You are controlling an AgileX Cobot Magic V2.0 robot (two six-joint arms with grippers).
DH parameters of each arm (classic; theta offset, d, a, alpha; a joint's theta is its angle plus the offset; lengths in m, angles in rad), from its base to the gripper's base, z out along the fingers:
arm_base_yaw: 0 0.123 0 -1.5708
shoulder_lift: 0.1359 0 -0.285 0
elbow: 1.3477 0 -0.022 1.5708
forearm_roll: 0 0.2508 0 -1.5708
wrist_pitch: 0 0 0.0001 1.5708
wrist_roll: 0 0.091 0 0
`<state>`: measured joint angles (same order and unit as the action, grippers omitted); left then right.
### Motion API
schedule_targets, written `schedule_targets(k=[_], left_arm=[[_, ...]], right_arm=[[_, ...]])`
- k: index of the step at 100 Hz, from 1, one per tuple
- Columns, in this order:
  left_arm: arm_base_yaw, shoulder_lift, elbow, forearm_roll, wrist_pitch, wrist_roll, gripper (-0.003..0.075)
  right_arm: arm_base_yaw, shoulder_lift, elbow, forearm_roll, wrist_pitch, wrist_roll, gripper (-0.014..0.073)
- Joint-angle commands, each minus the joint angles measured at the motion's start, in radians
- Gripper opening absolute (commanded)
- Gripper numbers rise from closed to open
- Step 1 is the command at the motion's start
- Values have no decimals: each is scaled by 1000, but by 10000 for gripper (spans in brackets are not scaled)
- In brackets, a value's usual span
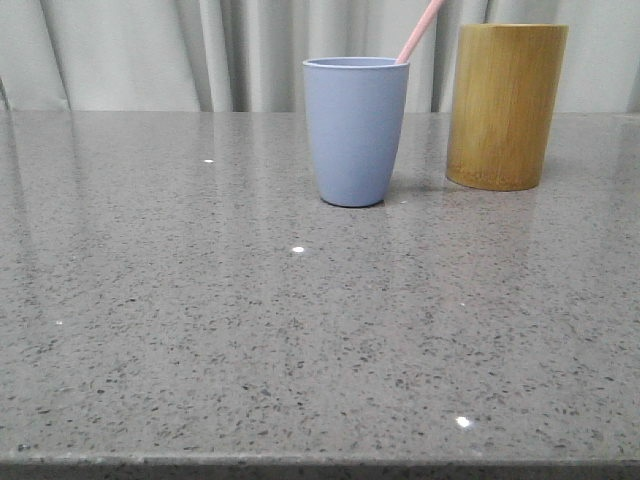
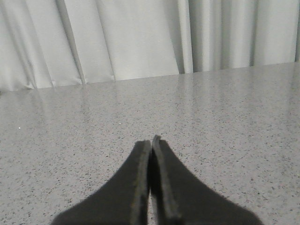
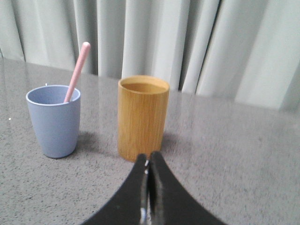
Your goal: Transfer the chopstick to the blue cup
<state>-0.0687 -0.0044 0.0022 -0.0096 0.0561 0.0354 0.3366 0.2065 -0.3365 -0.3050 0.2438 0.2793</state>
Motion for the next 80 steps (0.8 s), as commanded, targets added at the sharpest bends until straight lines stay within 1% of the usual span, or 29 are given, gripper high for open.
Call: schedule_targets(k=[1, 14, 20, 31, 44, 62, 66, 80], left_arm=[[3, -35, 9, 1, -75, -8, -19], [3, -35, 9, 1, -75, -8, -19], [3, -35, 9, 1, -75, -8, -19], [3, -35, 9, 1, -75, -8, -19], [3, -35, 9, 1, -75, -8, -19], [3, -35, 9, 1, -75, -8, -19], [3, -35, 9, 1, -75, -8, -19], [3, -35, 9, 1, -75, -8, -19]], right_arm=[[-45, -35, 40, 71, -159, -114, -67], [-131, -89, 114, 247, -153, -279, -67], [-171, -108, 143, 305, -154, -322, -67], [-220, -143, 190, 311, -157, -327, -67], [-235, -191, 254, 311, -169, -327, -67], [-235, -237, 368, 311, -279, -323, -67], [-235, -237, 364, 311, -257, -323, -67], [-235, -237, 364, 305, -262, -323, -67]])
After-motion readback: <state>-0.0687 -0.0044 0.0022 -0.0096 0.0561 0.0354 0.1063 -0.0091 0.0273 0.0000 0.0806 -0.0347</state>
